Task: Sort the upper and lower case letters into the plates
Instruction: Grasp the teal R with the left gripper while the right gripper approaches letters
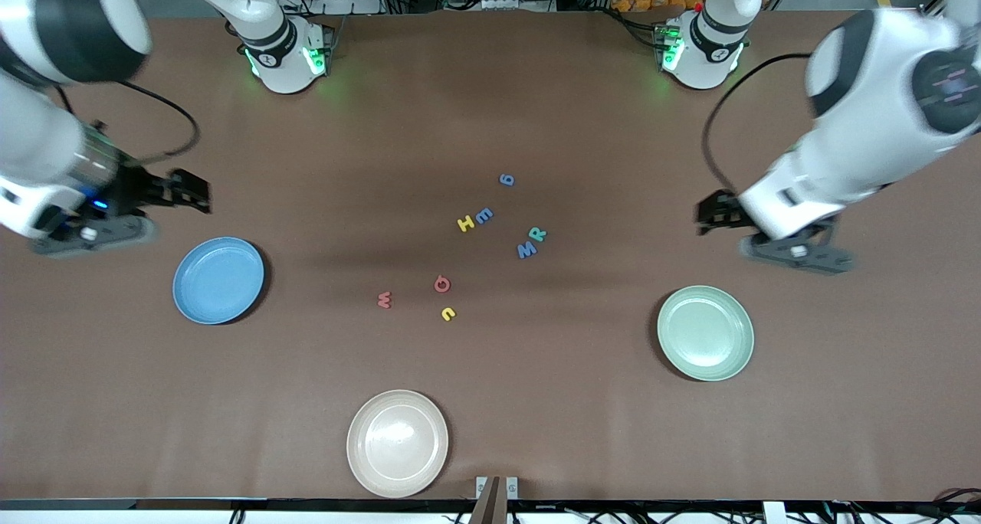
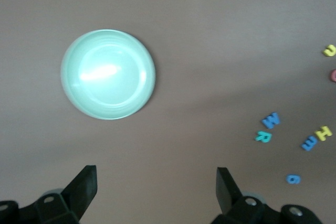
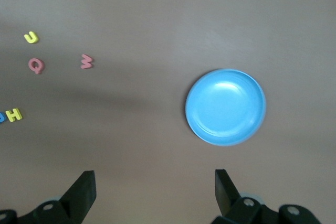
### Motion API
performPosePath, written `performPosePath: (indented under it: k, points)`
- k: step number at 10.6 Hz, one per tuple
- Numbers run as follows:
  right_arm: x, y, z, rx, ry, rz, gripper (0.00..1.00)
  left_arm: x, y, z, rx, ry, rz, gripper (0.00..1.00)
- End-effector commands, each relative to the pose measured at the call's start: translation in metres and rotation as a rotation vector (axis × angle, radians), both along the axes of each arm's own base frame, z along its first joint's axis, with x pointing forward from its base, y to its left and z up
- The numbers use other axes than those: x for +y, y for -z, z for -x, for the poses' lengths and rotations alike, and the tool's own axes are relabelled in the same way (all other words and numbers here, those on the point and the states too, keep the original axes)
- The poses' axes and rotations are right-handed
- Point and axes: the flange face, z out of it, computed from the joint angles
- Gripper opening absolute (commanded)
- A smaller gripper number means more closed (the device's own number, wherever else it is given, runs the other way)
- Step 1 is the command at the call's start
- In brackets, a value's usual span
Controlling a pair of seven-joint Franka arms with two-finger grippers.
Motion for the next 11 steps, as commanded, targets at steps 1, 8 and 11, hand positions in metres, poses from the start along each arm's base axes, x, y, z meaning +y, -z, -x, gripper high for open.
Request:
performPosePath:
  k: [1, 8, 11]
  points:
    - [0.039, 0.037, -0.016, -0.002, -0.025, -0.007, 1.00, -0.065, 0.038, 0.008, 0.005, 0.006, 0.024, 1.00]
    - [0.145, 0.126, -0.015, 0.063, -0.073, -0.023, 1.00, -0.173, 0.195, 0.080, -0.042, -0.033, -0.016, 1.00]
    - [0.146, 0.173, -0.024, 0.090, -0.059, -0.031, 1.00, -0.225, 0.249, 0.113, -0.052, -0.078, -0.109, 1.00]
